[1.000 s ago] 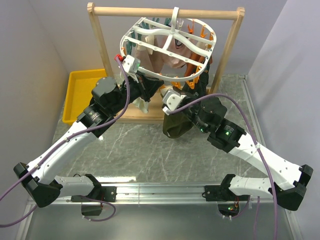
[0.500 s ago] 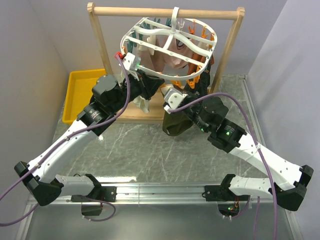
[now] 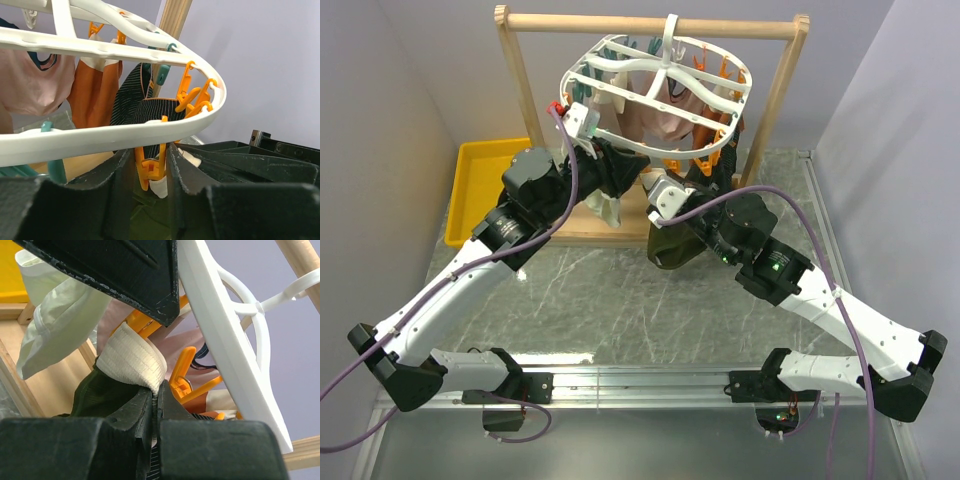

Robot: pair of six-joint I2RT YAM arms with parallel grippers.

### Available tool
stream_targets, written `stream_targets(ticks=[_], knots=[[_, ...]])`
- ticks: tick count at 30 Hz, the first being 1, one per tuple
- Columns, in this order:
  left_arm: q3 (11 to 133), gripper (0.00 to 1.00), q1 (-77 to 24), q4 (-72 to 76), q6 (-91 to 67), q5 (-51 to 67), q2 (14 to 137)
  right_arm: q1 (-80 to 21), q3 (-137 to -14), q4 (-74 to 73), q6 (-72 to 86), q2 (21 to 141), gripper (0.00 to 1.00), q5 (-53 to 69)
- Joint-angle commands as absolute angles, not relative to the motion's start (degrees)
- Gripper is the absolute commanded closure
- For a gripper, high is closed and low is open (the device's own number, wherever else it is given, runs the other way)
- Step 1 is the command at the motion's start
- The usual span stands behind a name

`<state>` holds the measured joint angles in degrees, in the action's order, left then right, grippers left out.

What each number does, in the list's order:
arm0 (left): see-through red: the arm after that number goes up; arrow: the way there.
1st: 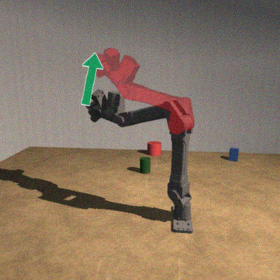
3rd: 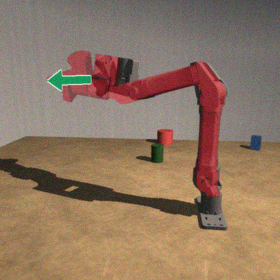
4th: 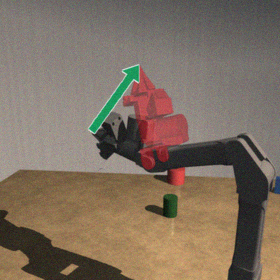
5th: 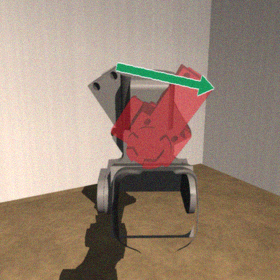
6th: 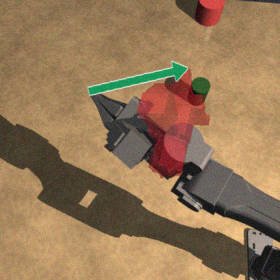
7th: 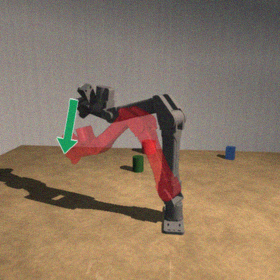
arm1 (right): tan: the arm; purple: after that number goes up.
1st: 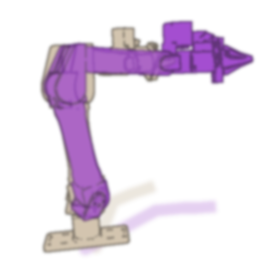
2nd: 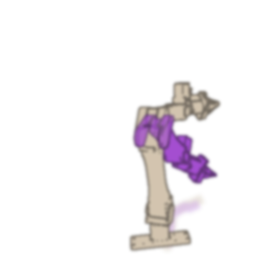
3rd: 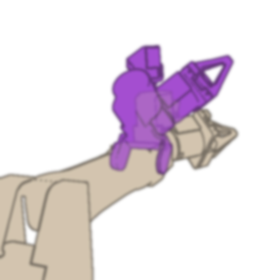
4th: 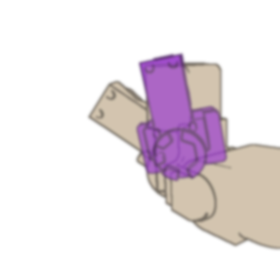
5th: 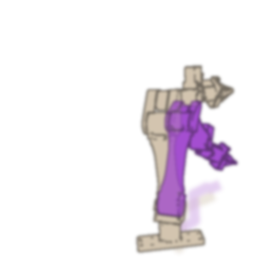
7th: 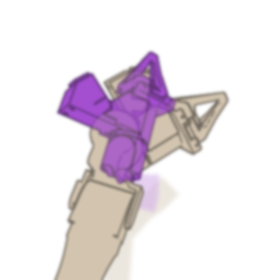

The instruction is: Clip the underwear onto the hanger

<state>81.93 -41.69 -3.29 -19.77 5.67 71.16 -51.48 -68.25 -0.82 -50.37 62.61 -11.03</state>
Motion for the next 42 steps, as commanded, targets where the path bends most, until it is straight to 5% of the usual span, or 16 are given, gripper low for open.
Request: stream_targets(ticks=[1, 8, 15, 26, 33, 42], knots=[[84.5, 0.67, -41.7, -3.5, -19.6, 4.6, 71.5, -51.0, -70.3, 2.7, -50.1, 62.0, 1.0, -10.8], [86.0, 0.62, -41.7, -3.7, -19.1, 4.0, 72.0, -50.9, -70.8, 3.3, -50.6, 62.5, 1.0, -10.5], [87.0, 0.4, -41.8, -4.2, -19.5, 3.3, 71.7, -51.0, -71.0, 3.2, -50.5, 62.8, 1.0, -10.1], [83.9, 0.28, -41.7, -4.6, -23.0, 2.3, 65.0, -51.1, -70.0, 1.1, -46.8, 63.2, 1.0, -8.5], [80.7, 0.23, -38.3, -7.6, -25.9, 5.5, 60.2, -51.5, -69.3, -2.3, -41.6, 63.4, 0.85, -6.4], [74.8, 0.21, -36.3, -11.9, -16.2, 14.1, 54.3, -52.6, -66.8, -5.8, -35.5, 62.8, 0.54, -1.2]])
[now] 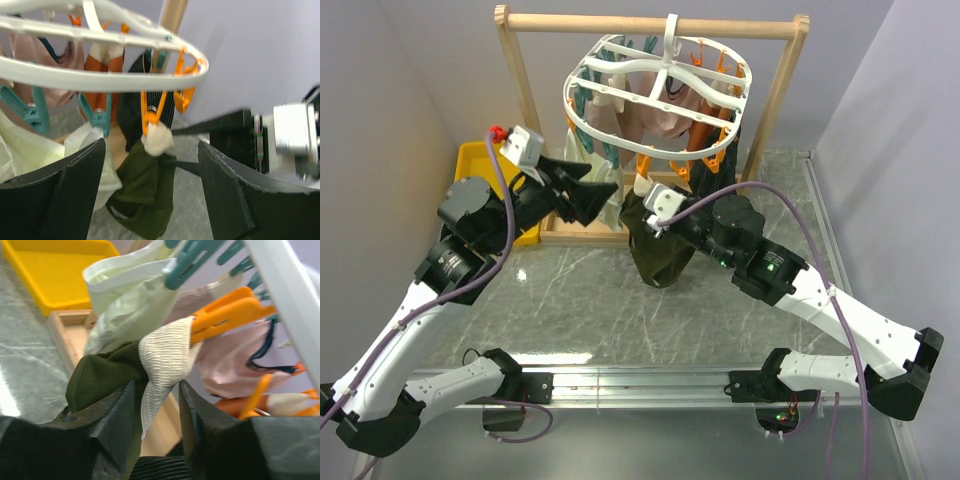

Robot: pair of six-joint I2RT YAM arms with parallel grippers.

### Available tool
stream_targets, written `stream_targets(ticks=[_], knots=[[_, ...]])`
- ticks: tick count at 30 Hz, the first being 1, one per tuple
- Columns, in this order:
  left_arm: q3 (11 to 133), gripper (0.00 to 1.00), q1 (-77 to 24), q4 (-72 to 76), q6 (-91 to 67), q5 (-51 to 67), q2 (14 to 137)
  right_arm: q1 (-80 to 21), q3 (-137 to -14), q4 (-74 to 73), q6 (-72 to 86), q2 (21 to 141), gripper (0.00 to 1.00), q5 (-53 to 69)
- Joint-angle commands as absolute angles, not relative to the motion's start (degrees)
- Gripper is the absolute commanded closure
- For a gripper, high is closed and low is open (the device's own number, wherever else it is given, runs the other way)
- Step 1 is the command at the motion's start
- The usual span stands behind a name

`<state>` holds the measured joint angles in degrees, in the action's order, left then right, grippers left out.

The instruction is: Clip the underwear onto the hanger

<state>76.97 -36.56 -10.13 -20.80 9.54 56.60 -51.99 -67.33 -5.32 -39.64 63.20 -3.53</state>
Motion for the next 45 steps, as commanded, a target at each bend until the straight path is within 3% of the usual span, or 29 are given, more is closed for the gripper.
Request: stream_targets(ticks=[1, 5, 9, 16, 24, 27, 32, 35, 39, 41, 44, 45], knots=[[74.0, 0.21, -36.3, -12.4, -13.3, 15.4, 53.7, -52.6, -66.8, -6.0, -34.6, 62.6, 0.5, -0.9], [69.5, 0.2, -36.3, -15.7, -6.9, 23.8, 51.1, -52.6, -64.9, -6.5, -30.2, 60.6, 0.42, 1.7], [63.8, 0.13, -36.5, -15.4, 1.3, 31.0, 49.5, -51.9, -62.2, -6.8, -24.5, 56.4, 0.42, 3.2], [57.2, 0.15, -37.8, -11.2, 4.5, 21.5, 54.4, -46.1, -57.7, -7.6, -14.3, 50.1, 0.44, 6.3], [52.7, 0.02, -44.0, 1.4, 2.4, 10.3, 60.8, -34.0, -50.5, -7.6, -4.2, 46.6, 0.54, 13.5], [51.3, 0.02, -45.3, 6.3, 0.4, 6.5, 63.4, -33.7, -48.1, -5.4, -2.2, 47.0, 0.63, 13.9], [49.5, 0.06, -46.0, 9.8, -5.6, 2.6, 65.4, -33.4, -43.7, 2.9, -0.7, 50.2, 0.65, 13.0], [46.9, 0.09, -46.1, 10.8, -6.1, 3.6, 64.1, -32.9, -42.5, 8.7, -1.1, 53.3, 0.62, 15.4], [44.3, 0.09, -46.1, 10.5, -5.2, 6.2, 61.8, -32.8, -42.1, 15.1, -2.3, 59.0, 0.46, 21.0], [43.3, 0.09, -46.1, 10.5, -4.4, 6.6, 60.4, -32.4, -42.3, 18.5, -3.8, 61.2, 0.43, 25.2], [43.8, 0.1, -46.2, 8.8, -3.8, 6.1, 59.6, -32.3, -43.2, 20.4, -5.5, 64.9, 0.57, 29.5], [44.1, 0.11, -46.1, 8.1, -3.9, 5.6, 59.5, -32.1, -43.7, 20.1, -5.6, 66.0, 0.74, 30.3]])
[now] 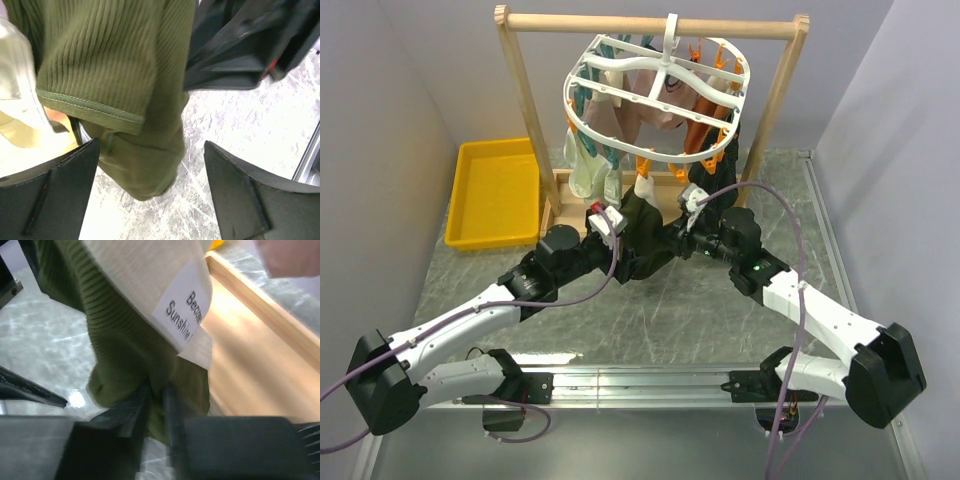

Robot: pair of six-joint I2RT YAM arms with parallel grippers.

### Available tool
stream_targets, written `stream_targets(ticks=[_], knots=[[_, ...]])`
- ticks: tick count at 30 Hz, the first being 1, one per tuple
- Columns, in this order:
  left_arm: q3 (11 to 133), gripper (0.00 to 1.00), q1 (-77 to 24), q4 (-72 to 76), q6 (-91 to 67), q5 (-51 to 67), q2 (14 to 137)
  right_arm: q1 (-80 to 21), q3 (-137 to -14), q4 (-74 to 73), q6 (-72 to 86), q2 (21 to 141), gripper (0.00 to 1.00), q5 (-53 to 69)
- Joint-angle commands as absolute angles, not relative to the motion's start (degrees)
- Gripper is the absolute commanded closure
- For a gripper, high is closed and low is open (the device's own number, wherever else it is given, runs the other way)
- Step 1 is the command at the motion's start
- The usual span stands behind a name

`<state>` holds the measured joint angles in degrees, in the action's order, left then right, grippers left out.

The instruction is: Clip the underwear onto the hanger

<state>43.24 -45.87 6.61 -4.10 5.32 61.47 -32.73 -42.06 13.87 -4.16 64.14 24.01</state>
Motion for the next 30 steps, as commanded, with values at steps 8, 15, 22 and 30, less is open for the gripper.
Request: stream_targets(ticks=[8, 15, 22, 30], knots=[[44.0, 0.19, -46.5, 6.4, -3.2, 3.3, 58.9, -32.3, -47.3, 14.9, -1.5, 62.1, 1.0, 28.2], [44.6, 0.11, -46.8, 11.7, -4.2, 0.3, 64.2, -36.2, -48.3, 8.2, 4.2, 57.9, 1.0, 23.7], [45.6, 0.2, -46.7, 17.1, -7.2, 0.2, 66.9, -40.9, -46.5, 7.6, 7.6, 56.2, 1.0, 21.8], [40.0, 0.65, -44.0, 22.8, -8.3, 5.4, 62.9, -39.4, -47.5, 3.2, 6.9, 50.5, 0.71, 21.1]])
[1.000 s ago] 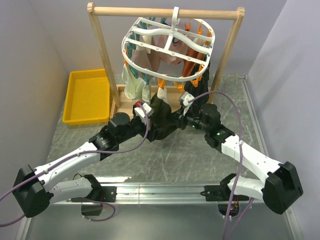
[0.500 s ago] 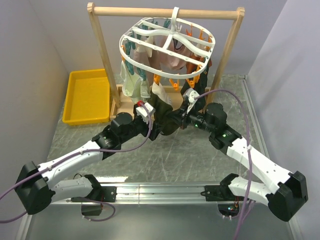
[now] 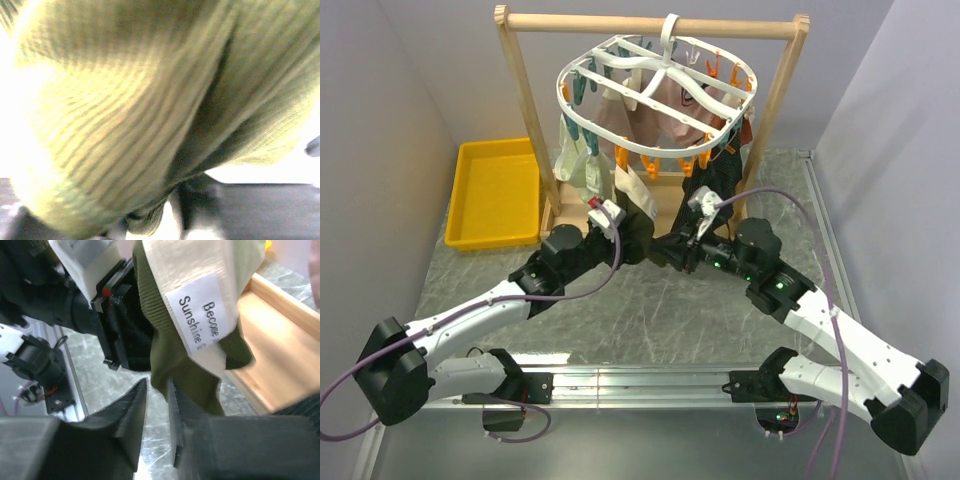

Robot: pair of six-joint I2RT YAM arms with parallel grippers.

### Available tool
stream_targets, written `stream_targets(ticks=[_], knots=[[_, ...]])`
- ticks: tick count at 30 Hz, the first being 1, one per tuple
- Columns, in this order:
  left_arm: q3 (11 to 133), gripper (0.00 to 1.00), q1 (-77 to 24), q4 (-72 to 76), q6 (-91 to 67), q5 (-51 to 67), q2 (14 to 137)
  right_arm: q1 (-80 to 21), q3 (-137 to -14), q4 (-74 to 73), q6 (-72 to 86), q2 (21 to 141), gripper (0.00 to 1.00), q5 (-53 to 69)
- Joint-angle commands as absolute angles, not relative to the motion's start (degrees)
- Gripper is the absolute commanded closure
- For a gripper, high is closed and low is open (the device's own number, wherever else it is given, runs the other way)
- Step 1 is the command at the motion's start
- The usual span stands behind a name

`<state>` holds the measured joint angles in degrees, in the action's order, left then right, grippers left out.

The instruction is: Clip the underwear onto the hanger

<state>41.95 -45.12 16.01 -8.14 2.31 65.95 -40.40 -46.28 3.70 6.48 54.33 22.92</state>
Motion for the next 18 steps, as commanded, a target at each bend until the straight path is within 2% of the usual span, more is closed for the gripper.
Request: stream_targets(ticks=[1, 2, 5, 11, 18], knots=[[38.4, 0.73, -43.8, 23.5, -7.6, 6.1, 61.6, -38.3, -47.8, 1.4, 8.6, 50.0, 0.67, 21.0], [37.6, 0.76, -43.7, 24.1, -6.8, 7.6, 61.0, -36.8, -47.9, 0.5, 9.3, 49.6, 0.6, 21.7], [36.0, 0.83, -42.5, 23.9, -4.4, 10.4, 59.1, -31.0, -47.9, -2.0, 10.6, 49.5, 0.53, 26.5], [34.7, 0.91, -39.0, 24.0, -2.7, 18.0, 56.5, -27.9, -44.7, 1.4, 13.3, 52.7, 0.49, 33.9], [32.9, 0.89, -37.3, 28.5, -0.6, 29.8, 54.5, -27.4, -44.2, 11.5, 19.3, 58.9, 0.45, 41.0]])
